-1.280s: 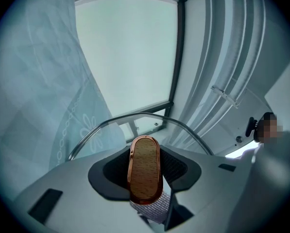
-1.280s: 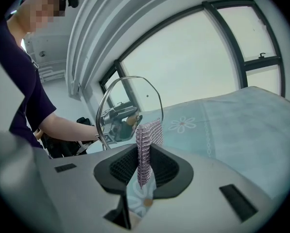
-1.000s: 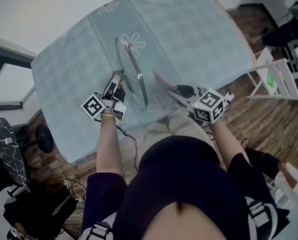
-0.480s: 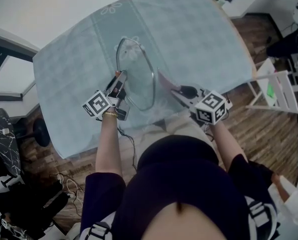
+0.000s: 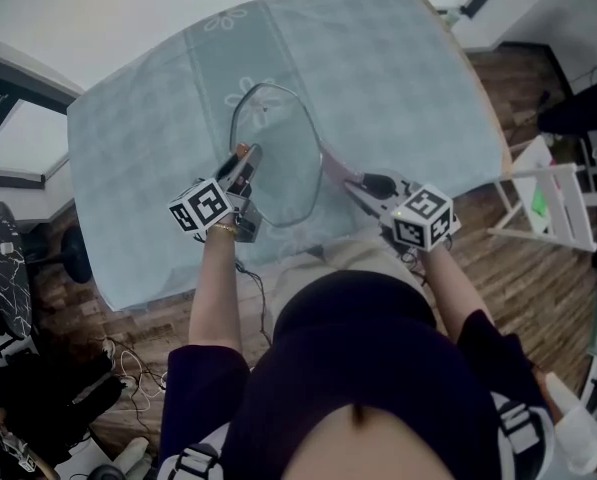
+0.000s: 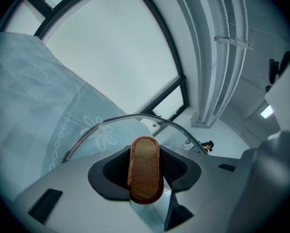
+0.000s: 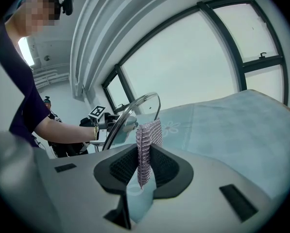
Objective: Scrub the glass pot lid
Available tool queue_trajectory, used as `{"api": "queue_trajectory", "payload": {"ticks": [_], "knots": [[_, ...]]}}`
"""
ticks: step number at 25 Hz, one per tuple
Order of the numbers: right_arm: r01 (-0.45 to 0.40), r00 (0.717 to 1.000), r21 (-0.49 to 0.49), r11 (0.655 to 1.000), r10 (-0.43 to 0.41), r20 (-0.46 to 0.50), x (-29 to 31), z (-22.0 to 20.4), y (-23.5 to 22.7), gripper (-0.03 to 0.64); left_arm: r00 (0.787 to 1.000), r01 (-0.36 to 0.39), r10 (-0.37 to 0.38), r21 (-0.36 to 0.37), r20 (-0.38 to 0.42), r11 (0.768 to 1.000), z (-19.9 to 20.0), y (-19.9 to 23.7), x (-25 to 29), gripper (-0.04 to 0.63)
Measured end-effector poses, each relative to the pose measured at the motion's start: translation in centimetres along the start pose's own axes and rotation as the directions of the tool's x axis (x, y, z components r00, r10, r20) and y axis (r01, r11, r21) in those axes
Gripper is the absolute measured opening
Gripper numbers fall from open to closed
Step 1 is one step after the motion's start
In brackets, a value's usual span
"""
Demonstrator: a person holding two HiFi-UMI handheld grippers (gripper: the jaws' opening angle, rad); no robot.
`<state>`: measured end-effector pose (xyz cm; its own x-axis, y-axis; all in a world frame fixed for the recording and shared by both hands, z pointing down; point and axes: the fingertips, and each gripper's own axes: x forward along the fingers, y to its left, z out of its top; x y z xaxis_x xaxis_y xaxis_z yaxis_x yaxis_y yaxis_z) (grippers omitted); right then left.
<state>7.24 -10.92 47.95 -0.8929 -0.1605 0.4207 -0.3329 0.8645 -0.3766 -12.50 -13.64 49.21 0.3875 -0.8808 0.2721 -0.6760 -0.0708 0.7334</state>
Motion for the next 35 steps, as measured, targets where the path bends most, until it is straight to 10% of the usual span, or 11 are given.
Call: {"api": "queue_trajectory", "payload": {"ticks": [20, 35], "knots": [[0.088, 0.996, 0.028, 0.996, -0.088, -0.017, -3.2, -1.0, -6.4, 0.078, 0.965, -0.239, 0.249, 0.117, -0.083, 0.964, -2.6, 0.8, 4.0, 0.165], [0.093, 0.996, 0.055, 0.994, -0.093, 0.000, -5.3, -1.1, -10.3, 0.078, 0.878, -0.390, 0.443, 0.268, -0.181, 0.881, -5.5, 1.8, 7.5, 0.164]]}}
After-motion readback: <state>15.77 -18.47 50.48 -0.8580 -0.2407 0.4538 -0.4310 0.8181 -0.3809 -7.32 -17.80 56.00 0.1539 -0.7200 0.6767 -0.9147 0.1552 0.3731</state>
